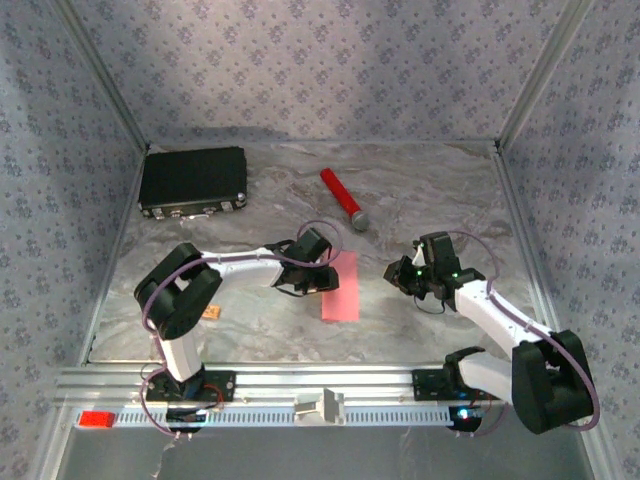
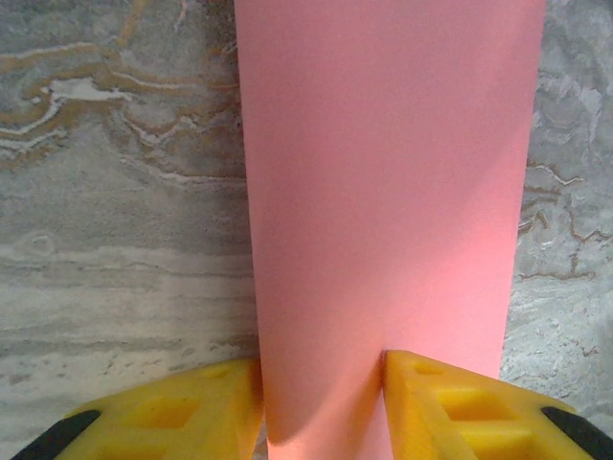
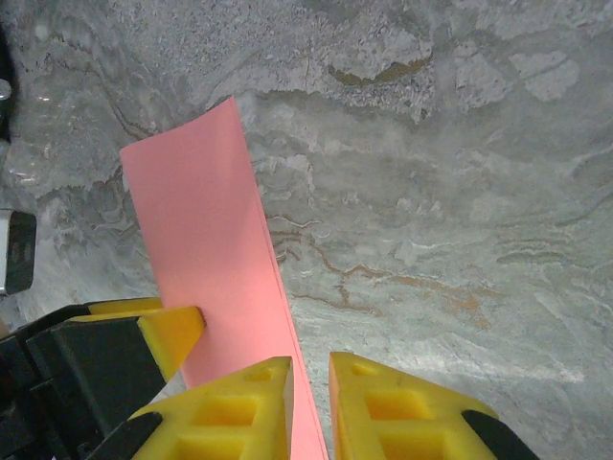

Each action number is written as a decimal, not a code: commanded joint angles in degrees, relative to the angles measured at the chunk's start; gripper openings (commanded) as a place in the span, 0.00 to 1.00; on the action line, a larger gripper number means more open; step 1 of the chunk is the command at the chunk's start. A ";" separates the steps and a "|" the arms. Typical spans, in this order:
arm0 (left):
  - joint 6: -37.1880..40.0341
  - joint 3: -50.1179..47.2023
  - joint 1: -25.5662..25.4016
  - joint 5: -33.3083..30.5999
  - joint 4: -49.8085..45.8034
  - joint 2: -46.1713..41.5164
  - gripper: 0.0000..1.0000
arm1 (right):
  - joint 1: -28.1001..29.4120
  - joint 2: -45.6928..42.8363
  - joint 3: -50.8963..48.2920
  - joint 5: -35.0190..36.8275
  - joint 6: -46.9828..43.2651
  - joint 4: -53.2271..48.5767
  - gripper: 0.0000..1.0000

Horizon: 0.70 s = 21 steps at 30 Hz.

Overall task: Fold a paper plane with a square sheet of paper (pick it up from the middle)
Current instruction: Hold the square sheet of paper at the center of the table.

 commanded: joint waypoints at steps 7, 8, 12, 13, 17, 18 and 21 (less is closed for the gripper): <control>0.85 -0.33 -0.27 -4.55 -4.26 4.79 0.42 | 0.39 0.84 -0.34 -0.80 0.47 0.60 0.18; 0.66 -0.22 -0.35 -4.56 -4.38 4.99 0.43 | 0.46 0.80 -0.36 -0.77 0.43 0.75 0.18; 0.66 0.19 -0.63 -4.68 -4.56 5.63 0.43 | 0.66 0.92 -0.55 -0.73 0.57 0.92 0.18; 0.66 0.26 -0.79 -4.64 -4.60 5.81 0.43 | 0.67 1.01 -0.49 -0.71 0.65 0.92 0.18; 0.84 0.54 -0.93 -4.85 -4.77 6.22 0.43 | 0.84 1.28 -0.55 -0.77 0.59 1.05 0.18; 0.91 0.53 -0.94 -4.86 -4.79 6.30 0.43 | 0.92 1.27 -0.47 -0.73 0.59 1.12 0.18; 1.01 0.71 -0.97 -4.92 -5.12 6.47 0.42 | 1.15 1.43 -0.60 -0.77 0.70 1.28 0.18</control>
